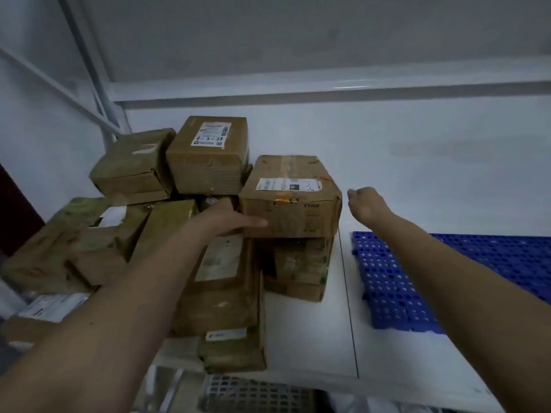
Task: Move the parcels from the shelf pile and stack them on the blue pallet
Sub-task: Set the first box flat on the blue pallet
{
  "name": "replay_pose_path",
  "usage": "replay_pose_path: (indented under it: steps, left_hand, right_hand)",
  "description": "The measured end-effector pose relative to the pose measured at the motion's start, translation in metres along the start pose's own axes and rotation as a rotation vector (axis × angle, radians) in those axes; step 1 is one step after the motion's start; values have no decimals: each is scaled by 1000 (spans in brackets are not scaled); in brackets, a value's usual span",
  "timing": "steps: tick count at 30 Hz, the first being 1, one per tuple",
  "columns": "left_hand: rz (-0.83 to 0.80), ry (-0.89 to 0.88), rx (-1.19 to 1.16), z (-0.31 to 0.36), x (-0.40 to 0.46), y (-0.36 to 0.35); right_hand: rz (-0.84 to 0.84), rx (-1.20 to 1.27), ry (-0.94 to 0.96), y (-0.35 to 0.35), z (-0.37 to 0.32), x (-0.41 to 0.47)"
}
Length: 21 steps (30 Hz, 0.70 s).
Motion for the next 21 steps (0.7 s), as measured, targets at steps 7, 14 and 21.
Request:
replay_pose_path:
  steps: [7, 14, 21]
  left_hand:
    - [-155, -37, -401, 7, 26, -14]
    - [-111, 82, -656, 13, 37, -26]
    - [-244, -69, -592, 51, 39, -32]
  right_hand:
    - [-74, 270, -67, -26, -10, 23]
    - [-218, 424, -176, -39, -4, 31]
    - [-140, 542, -143, -4, 1, 30]
Point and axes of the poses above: each hand's wrist, its own x-axis towards the middle knuckle, its own y-axis out of the back of the hand, z = x × y, the point moved 7 cm from there along x, towards the middle knuckle, and after that the axes turned 2 degrees about -y, right-handed, at the moved point
